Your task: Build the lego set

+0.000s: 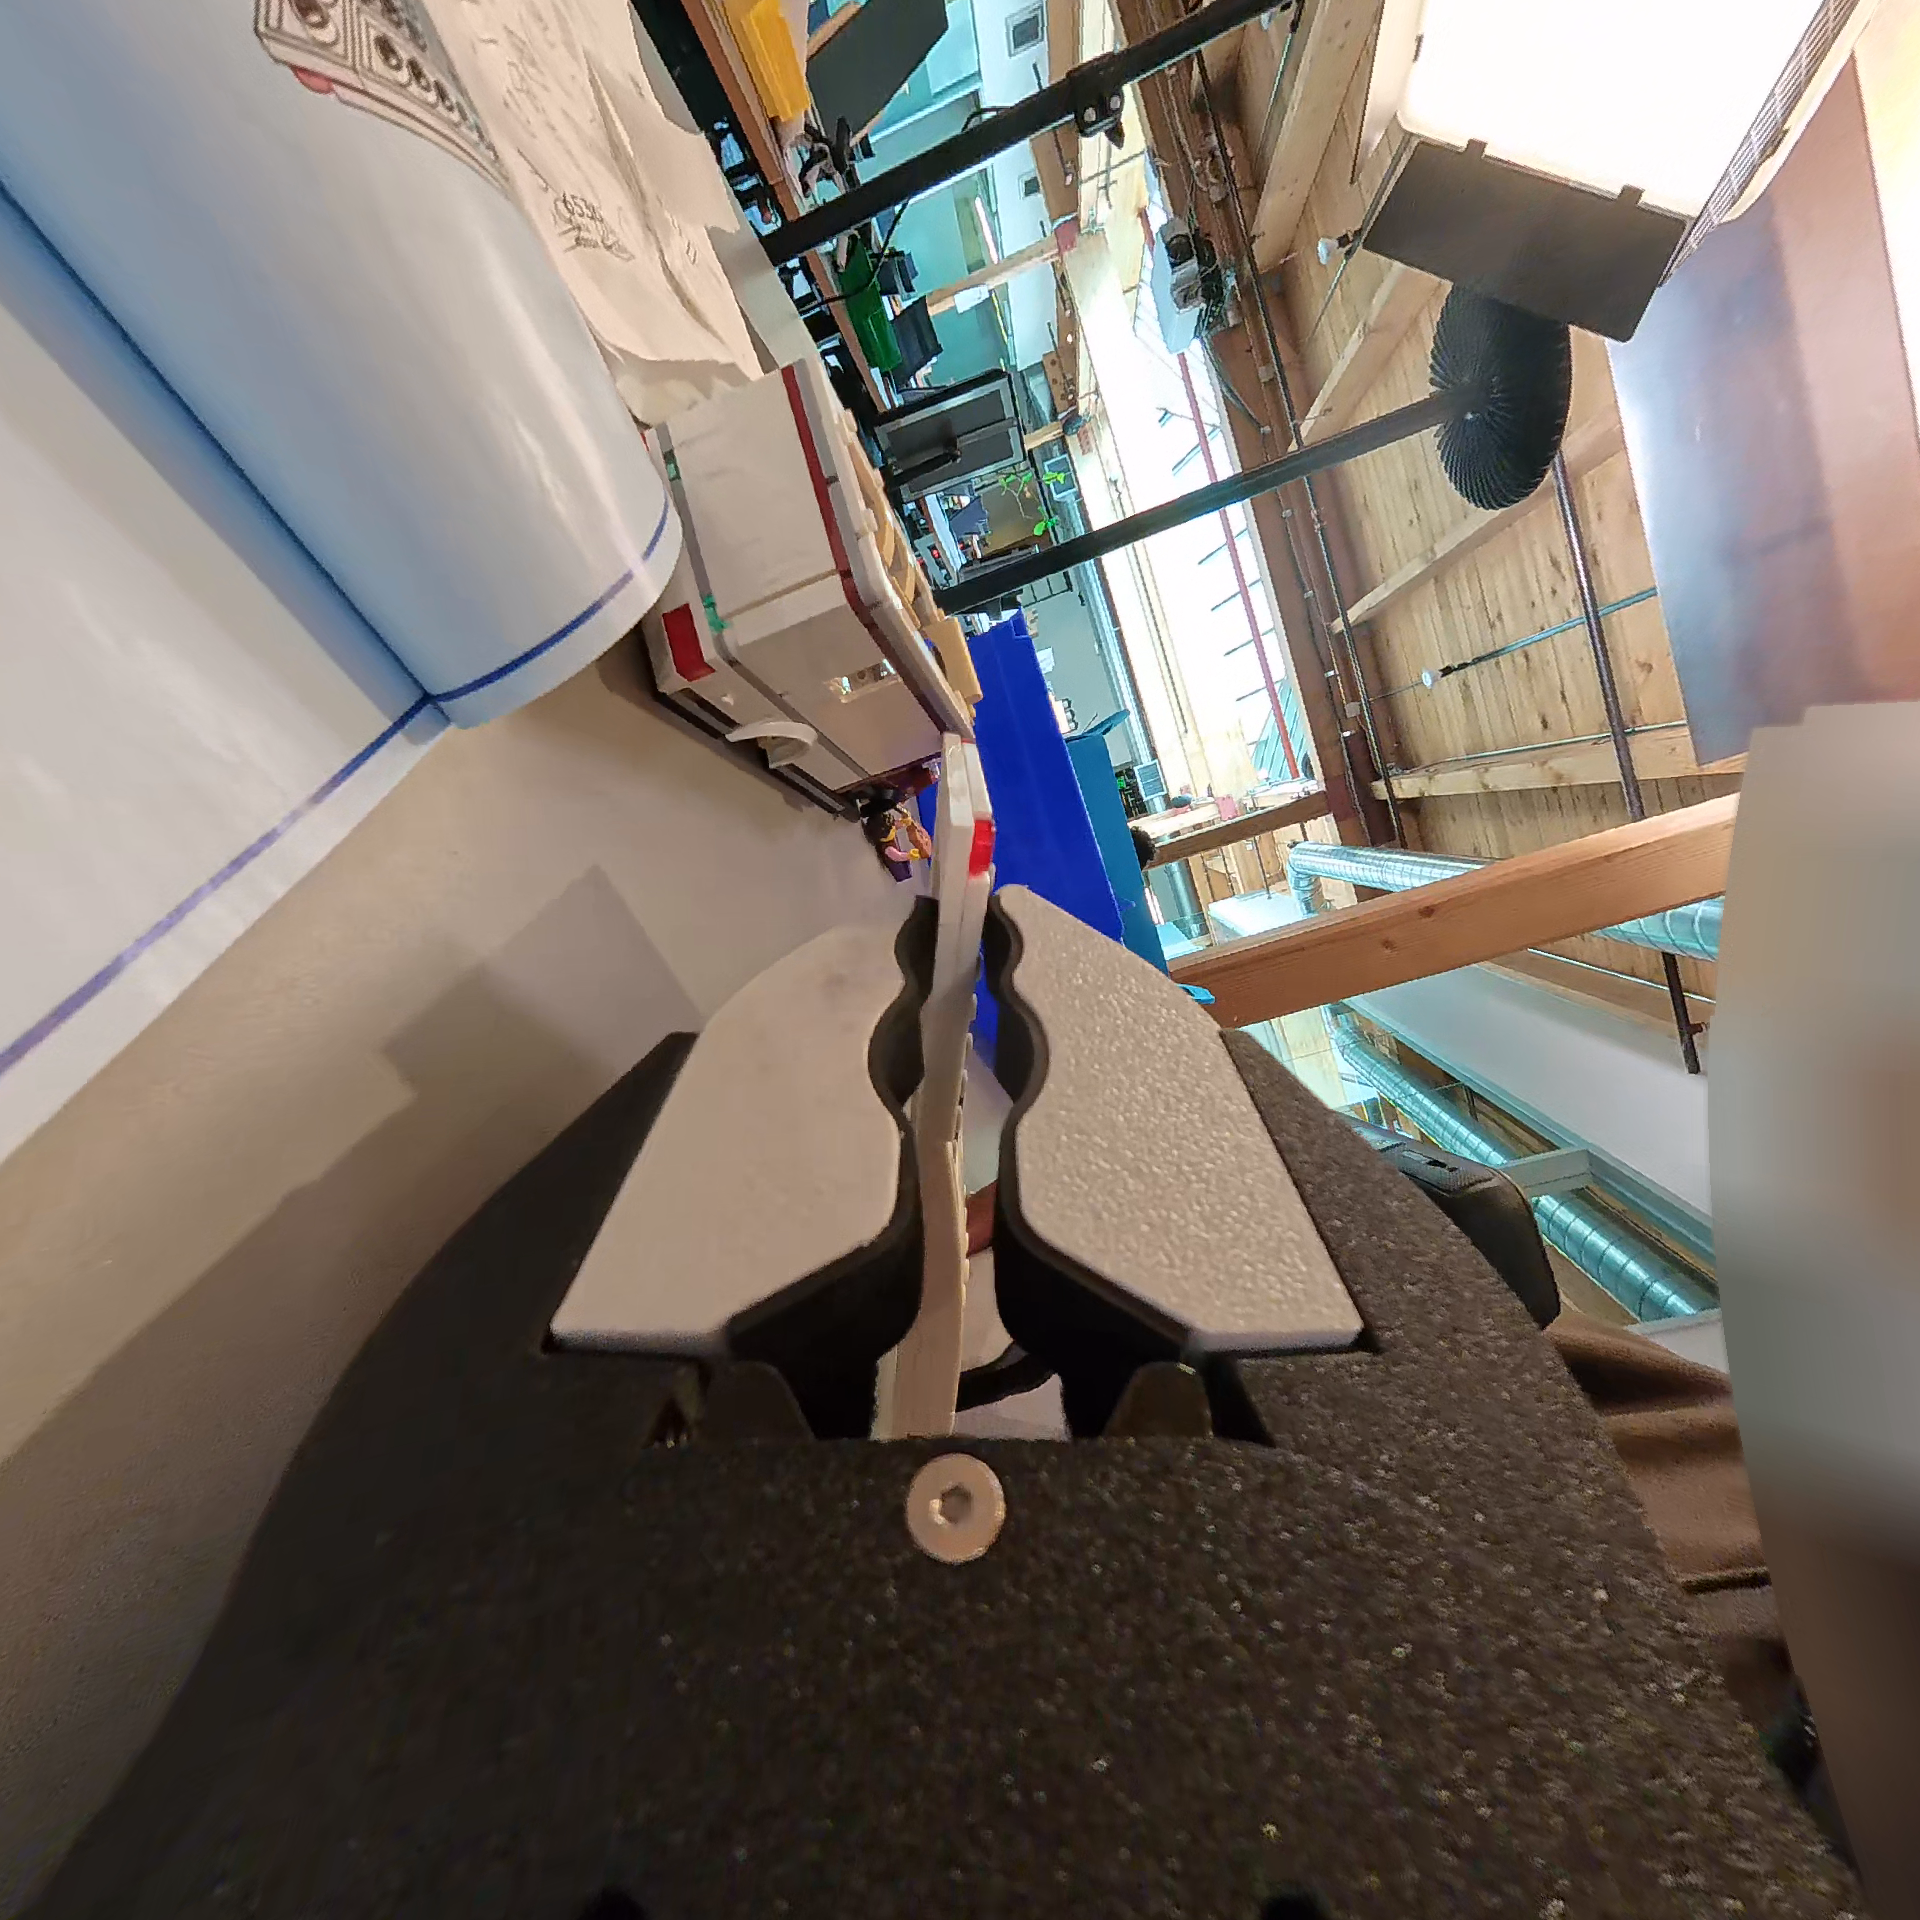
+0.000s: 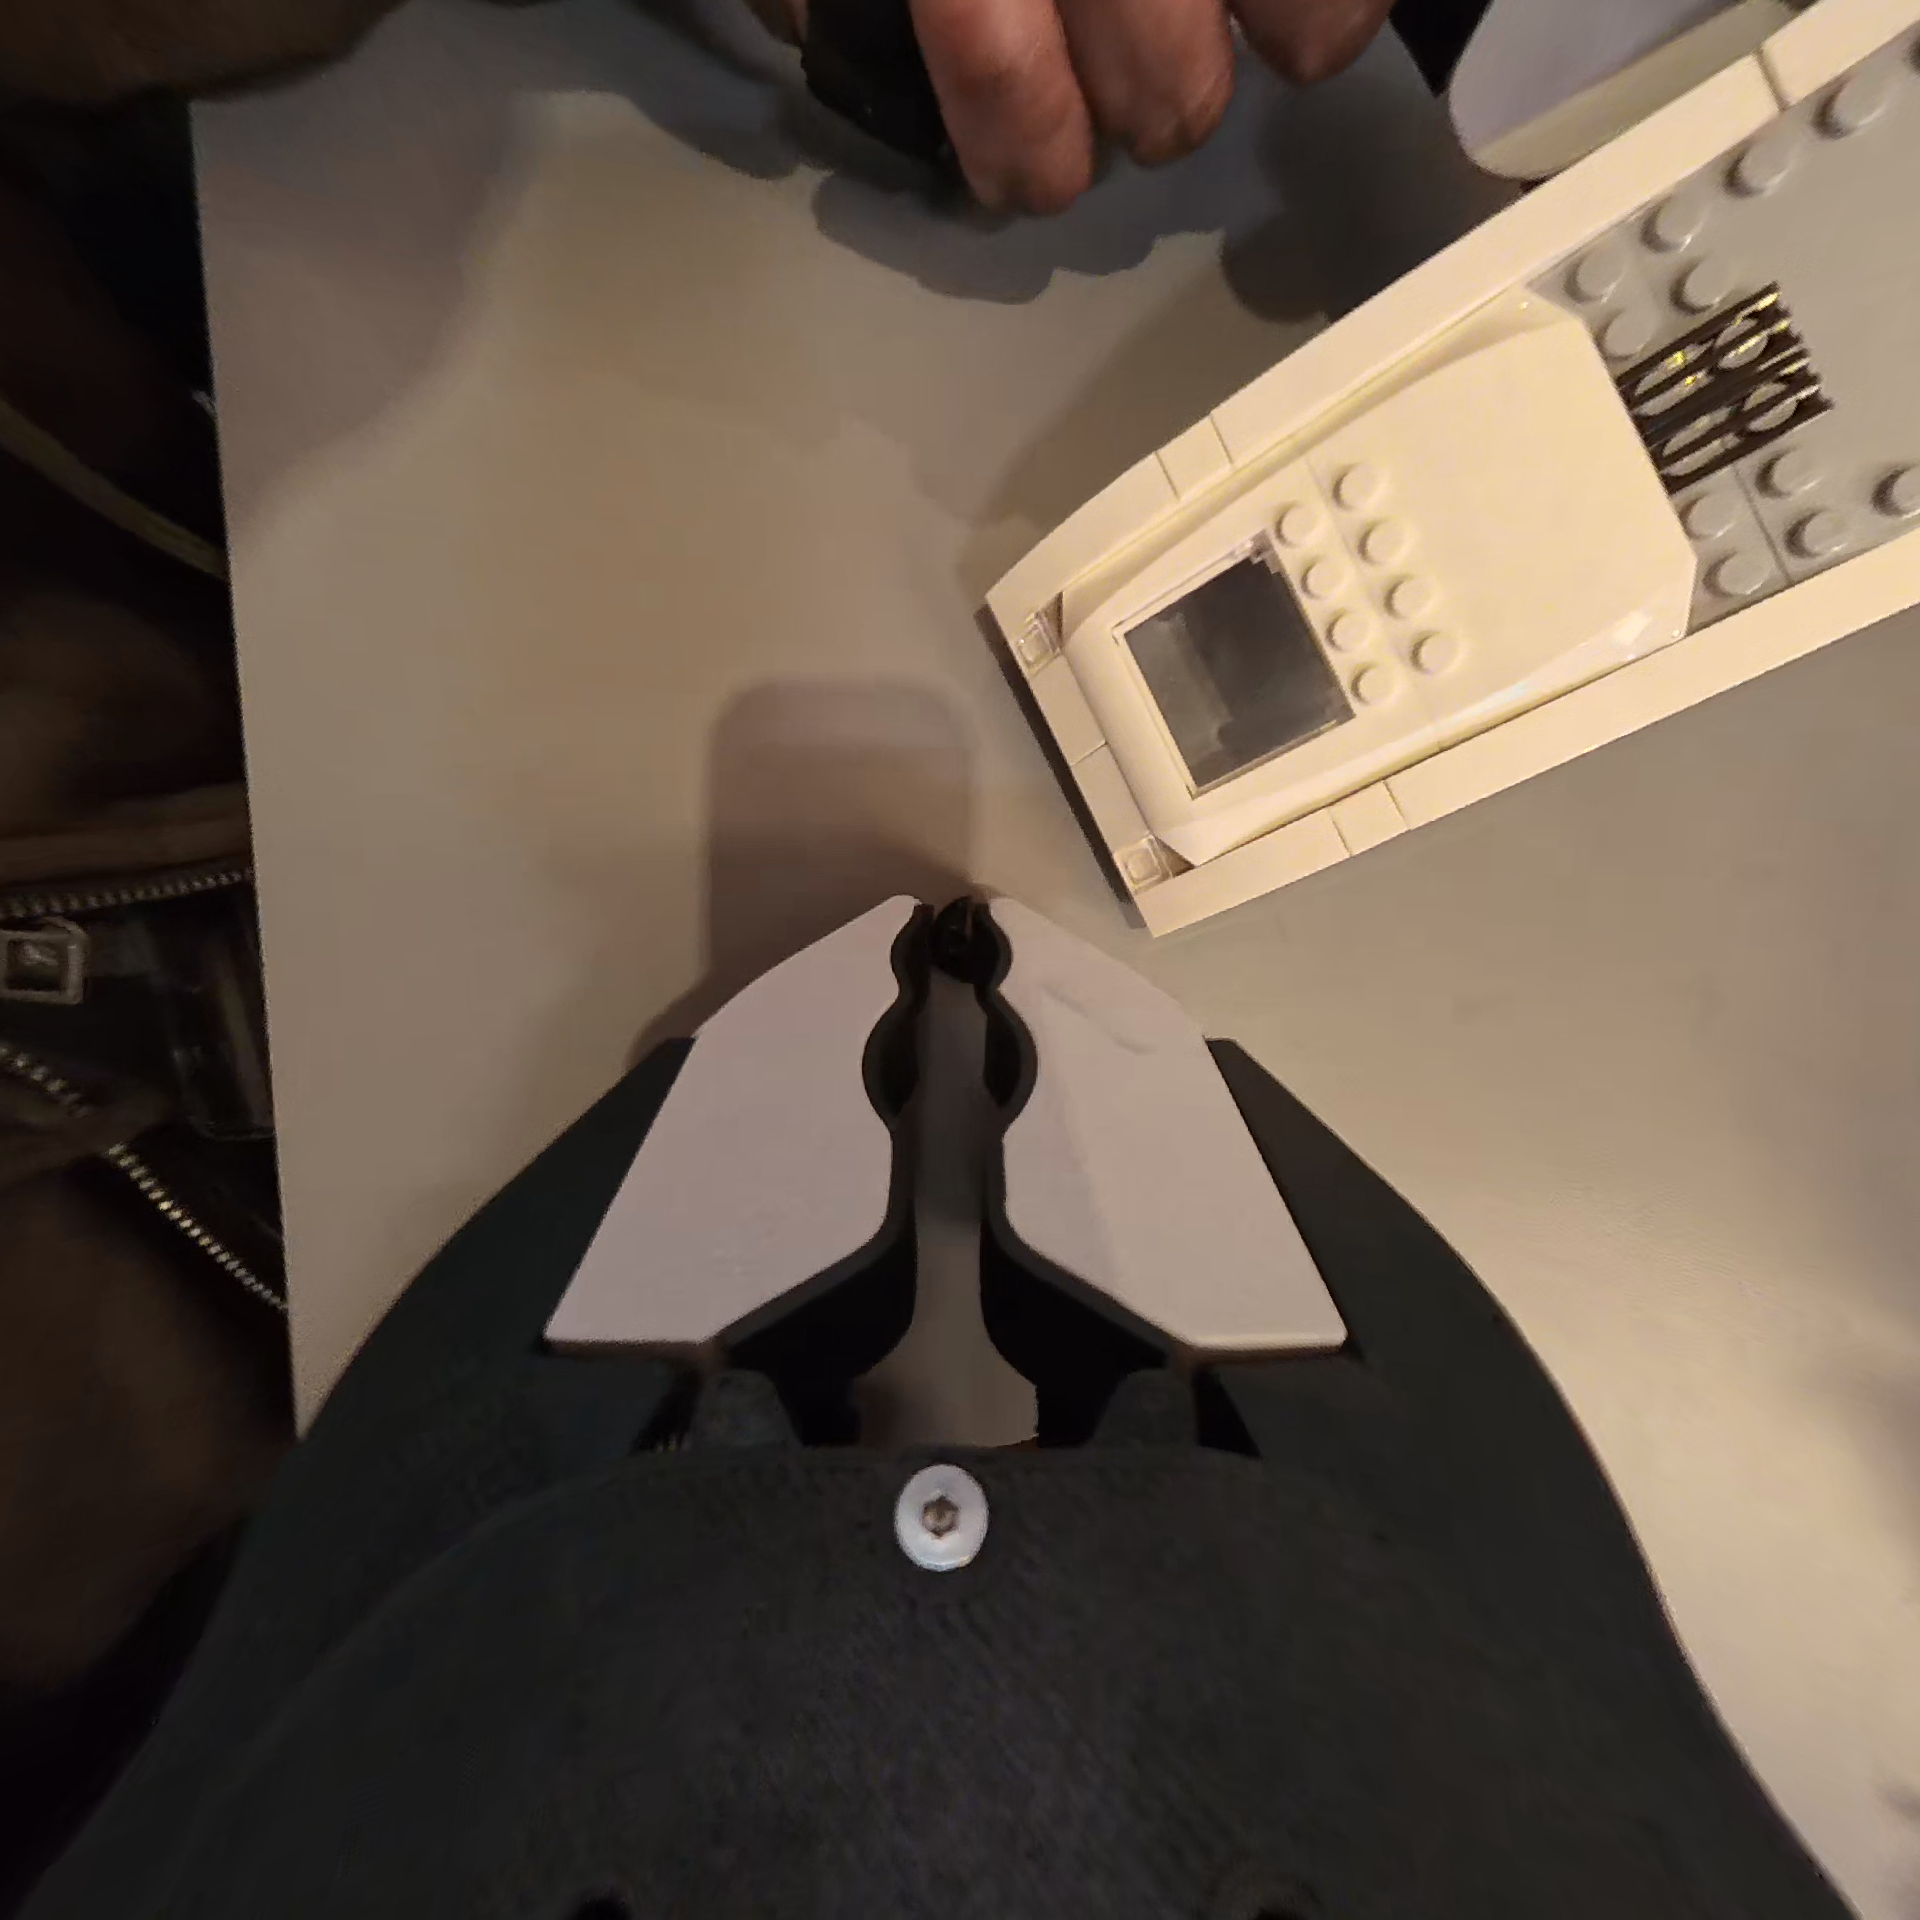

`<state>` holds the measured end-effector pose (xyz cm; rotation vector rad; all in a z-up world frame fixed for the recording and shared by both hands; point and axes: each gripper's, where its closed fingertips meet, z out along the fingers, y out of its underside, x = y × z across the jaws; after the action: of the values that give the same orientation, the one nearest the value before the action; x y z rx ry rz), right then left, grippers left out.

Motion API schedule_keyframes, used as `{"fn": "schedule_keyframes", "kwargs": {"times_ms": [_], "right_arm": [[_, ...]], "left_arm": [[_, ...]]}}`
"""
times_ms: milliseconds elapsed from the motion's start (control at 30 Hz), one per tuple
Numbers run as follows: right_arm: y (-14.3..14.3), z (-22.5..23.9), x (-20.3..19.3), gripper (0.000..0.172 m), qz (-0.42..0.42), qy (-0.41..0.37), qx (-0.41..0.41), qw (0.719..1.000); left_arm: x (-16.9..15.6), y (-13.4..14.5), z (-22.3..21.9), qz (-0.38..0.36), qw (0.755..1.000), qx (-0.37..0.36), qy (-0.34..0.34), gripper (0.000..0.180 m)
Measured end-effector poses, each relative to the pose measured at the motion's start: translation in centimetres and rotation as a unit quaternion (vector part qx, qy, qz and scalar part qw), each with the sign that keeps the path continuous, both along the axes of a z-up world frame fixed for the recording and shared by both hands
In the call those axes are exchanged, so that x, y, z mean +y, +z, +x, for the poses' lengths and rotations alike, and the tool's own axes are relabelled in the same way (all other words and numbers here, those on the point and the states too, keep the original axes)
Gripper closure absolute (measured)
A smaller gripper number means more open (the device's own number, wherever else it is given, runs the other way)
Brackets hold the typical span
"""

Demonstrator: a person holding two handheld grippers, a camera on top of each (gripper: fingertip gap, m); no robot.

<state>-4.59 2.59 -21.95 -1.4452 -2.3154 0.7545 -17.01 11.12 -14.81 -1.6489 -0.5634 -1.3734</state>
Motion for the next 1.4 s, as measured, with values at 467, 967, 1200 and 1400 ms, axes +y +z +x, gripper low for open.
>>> {"fn": "schedule_keyframes", "kwargs": {"times_ms": [467,967,1200,1400], "right_arm": [[9.7,-2.1,5.5,0.165,-0.004,-0.014,0.126,0.992],[7.3,-5.4,7.4,0.164,0.027,0.020,0.103,0.994],[7.0,-5.5,7.6,0.164,0.022,0.023,0.103,0.994],[6.9,-5.4,7.7,0.157,0.014,0.020,0.102,0.995]], "left_arm": [[-0.6,-0.5,6.3,-0.025,0.993,-0.069,-0.089,0.171],[-1.3,-0.6,8.4,-0.040,0.985,-0.106,-0.132,0.171],[-1.3,-0.7,8.2,-0.044,0.984,-0.110,-0.130,0.171],[-1.3,-0.8,8.2,-0.045,0.984,-0.112,-0.128,0.171]]}}
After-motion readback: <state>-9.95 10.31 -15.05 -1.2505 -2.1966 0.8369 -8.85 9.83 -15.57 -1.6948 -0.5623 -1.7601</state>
